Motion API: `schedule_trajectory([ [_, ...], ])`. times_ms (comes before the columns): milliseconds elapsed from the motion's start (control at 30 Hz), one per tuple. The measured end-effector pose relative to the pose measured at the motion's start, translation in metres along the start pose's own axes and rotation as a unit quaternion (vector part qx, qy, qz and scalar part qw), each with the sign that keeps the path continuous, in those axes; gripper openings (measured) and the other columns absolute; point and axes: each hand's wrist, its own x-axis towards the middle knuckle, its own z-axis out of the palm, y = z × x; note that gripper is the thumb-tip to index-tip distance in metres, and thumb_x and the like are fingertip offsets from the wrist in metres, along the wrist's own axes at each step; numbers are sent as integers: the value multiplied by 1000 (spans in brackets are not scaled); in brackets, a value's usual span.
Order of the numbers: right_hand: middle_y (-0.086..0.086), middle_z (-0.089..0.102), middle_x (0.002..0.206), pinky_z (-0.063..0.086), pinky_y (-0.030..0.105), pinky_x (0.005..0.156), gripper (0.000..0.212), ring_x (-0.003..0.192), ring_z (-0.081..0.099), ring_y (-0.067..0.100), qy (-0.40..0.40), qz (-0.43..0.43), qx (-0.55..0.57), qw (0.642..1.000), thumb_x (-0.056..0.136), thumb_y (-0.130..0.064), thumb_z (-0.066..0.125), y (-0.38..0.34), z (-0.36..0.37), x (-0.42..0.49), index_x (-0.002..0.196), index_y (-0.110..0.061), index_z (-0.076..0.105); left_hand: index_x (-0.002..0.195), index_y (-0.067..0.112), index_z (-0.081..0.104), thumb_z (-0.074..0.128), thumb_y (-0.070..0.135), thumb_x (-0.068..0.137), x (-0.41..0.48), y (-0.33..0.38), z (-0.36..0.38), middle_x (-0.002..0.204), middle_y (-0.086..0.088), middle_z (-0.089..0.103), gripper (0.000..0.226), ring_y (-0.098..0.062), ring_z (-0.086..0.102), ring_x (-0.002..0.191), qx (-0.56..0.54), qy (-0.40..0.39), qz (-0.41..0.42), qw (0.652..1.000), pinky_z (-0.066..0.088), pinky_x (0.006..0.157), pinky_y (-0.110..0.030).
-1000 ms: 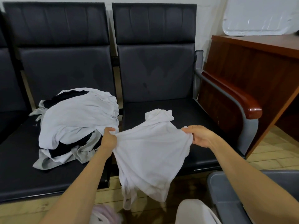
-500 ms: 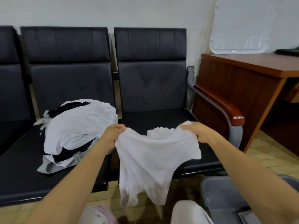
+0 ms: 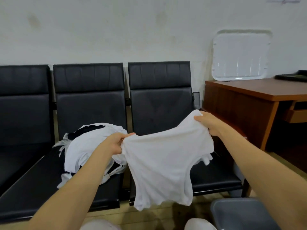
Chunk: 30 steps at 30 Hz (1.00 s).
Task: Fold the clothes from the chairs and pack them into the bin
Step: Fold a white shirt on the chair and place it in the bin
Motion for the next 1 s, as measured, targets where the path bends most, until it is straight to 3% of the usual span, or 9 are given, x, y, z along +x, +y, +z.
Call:
schedule_trajectory([
  [167, 13, 52, 131, 40, 42, 100, 38, 117, 51, 33, 16, 5, -11, 1000, 101, -15, 41, -16, -3, 9, 139, -14, 45, 95, 6, 67, 69, 13, 86, 5, 15, 14, 94, -11, 70, 11, -23, 63, 84, -24, 30, 49, 998, 52, 85, -36],
  [267, 7, 50, 129, 43, 43, 101, 41, 117, 53, 32, -3, 41, -2, 999, 101, -16, 42, -8, 3, 26, 142, -21, 43, 124, 12, 60, 66, 14, 90, 22, 19, 24, 119, -8, 64, 35, -22, 62, 100, -37, 11, 101, 994, 51, 89, -38],
  [367, 0, 39, 145, 42, 44, 104, 46, 124, 48, 28, -8, -33, 23, 999, 104, -17, 35, -6, 8, 47, 147, -32, 33, 143, 20, 43, 56, 8, 95, 37, 31, 41, 130, -3, 56, 51, -16, 62, 100, -78, -17, 215, 973, 53, 76, -30],
  [500, 1, 32, 153, 34, 32, 103, 46, 134, 38, 23, 66, -136, 63, 986, 105, -16, 33, -7, 8, 70, 147, -32, 34, 148, 22, 34, 54, 7, 96, 52, 42, 43, 137, 2, 51, 58, -14, 60, 103, -121, 10, 316, 941, 51, 82, -28],
  [667, 10, 34, 152, 32, 41, 110, 47, 134, 38, 32, 23, -43, -138, 989, 102, -9, 33, 68, 20, 96, 147, -19, 37, 125, 9, 55, 56, -7, 89, 92, -46, 17, 106, -8, 62, 40, -15, 59, 78, 136, 48, 149, 978, 51, 56, -20],
  [733, 14, 32, 153, 28, 35, 113, 49, 137, 35, 31, -10, 12, -228, 973, 99, 0, 32, 107, 25, 100, 147, -9, 36, 127, -2, 54, 59, -6, 88, 107, -86, 3, 106, -12, 62, 39, -22, 58, 84, 252, 35, 49, 966, 52, 66, -24],
  [833, 18, 35, 150, 31, 33, 111, 44, 135, 38, 31, -72, 77, -380, 919, 100, -2, 33, 158, 34, 99, 143, -2, 38, 135, -6, 44, 63, 5, 89, 122, -123, -6, 136, -15, 48, 51, -27, 50, 117, 382, 21, -26, 923, 43, 96, -29],
  [933, 17, 51, 131, 46, 34, 92, 34, 105, 53, 27, -112, 135, -438, 882, 98, -8, 37, 188, 37, 99, 129, 0, 48, 115, -4, 58, 60, 18, 93, 136, -127, -5, 133, -15, 52, 30, -28, 53, 113, 397, 55, -15, 916, 42, 87, -26],
  [1000, 12, 55, 108, 48, 31, 73, 21, 90, 54, 24, -103, 155, -419, 889, 95, -12, 42, 196, 37, 103, 111, -4, 54, 115, -3, 58, 61, 28, 93, 151, -124, -8, 124, -15, 58, 39, -28, 56, 108, 406, 82, 3, 910, 44, 83, -27],
])
